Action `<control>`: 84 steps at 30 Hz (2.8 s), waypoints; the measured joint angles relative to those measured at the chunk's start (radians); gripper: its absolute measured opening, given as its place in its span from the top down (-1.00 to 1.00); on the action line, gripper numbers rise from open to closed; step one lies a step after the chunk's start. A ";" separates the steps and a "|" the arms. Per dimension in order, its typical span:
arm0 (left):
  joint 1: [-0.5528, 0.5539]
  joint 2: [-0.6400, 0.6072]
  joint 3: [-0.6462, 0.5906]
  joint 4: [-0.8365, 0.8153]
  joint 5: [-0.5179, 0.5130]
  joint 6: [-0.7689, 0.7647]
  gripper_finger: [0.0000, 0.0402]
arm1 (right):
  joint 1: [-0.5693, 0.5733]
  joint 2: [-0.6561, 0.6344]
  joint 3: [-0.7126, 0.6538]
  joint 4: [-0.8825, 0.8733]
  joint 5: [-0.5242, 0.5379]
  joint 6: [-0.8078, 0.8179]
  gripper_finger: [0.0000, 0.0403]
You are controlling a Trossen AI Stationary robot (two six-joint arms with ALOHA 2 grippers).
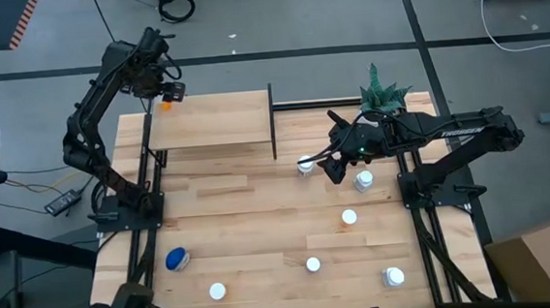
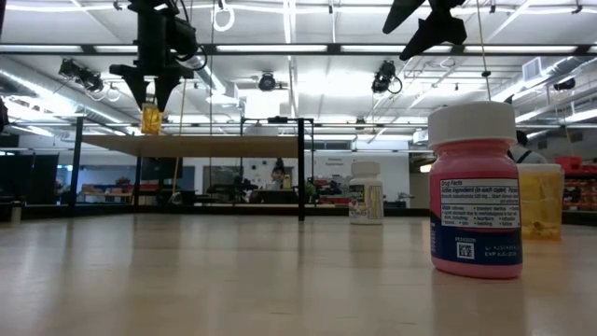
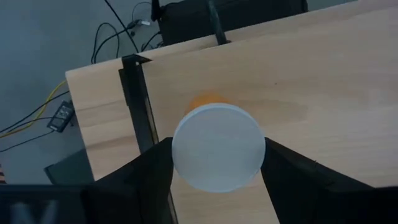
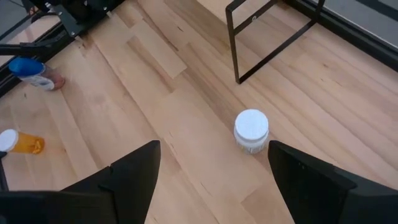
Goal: Pick and place medicine bottles onto shelf by color
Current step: Put the top left orange pill bottle on the shelf, then put the white pill bottle on the shelf
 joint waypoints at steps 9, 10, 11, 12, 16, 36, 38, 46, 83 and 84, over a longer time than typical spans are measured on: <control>0.021 0.017 0.000 0.005 0.003 0.031 -0.15 | 0.000 0.000 0.000 0.000 0.000 -0.006 -0.52; 0.026 0.023 0.000 0.006 0.013 0.030 -0.15 | 0.000 0.000 0.000 0.000 0.000 -0.006 -0.52; 0.032 0.029 0.000 0.005 0.020 0.030 -0.15 | 0.000 0.000 0.000 0.000 0.000 -0.006 -0.52; 0.035 0.033 0.000 0.002 0.023 0.031 -0.15 | 0.000 0.000 0.000 0.000 0.000 -0.006 -0.52; 0.035 0.051 0.000 0.001 0.026 0.031 -0.15 | 0.000 0.000 0.000 0.000 0.000 -0.006 -0.52; 0.050 0.065 0.000 0.031 0.027 0.032 -0.15 | 0.000 0.000 0.000 0.000 -0.001 -0.006 -0.52; 0.050 0.065 0.000 0.031 0.027 0.032 -0.15 | 0.000 0.000 0.000 0.000 -0.001 -0.006 -0.52; 0.050 0.065 0.000 0.031 0.037 0.032 -0.19 | 0.000 0.000 0.000 0.000 -0.001 0.002 -0.52; 0.049 0.062 0.104 -0.004 0.038 0.060 -0.31 | 0.000 0.000 0.000 0.000 -0.001 -0.010 -0.52; 0.049 0.062 0.121 -0.009 0.037 0.064 -0.32 | 0.000 0.000 0.000 0.000 -0.001 -0.009 -0.52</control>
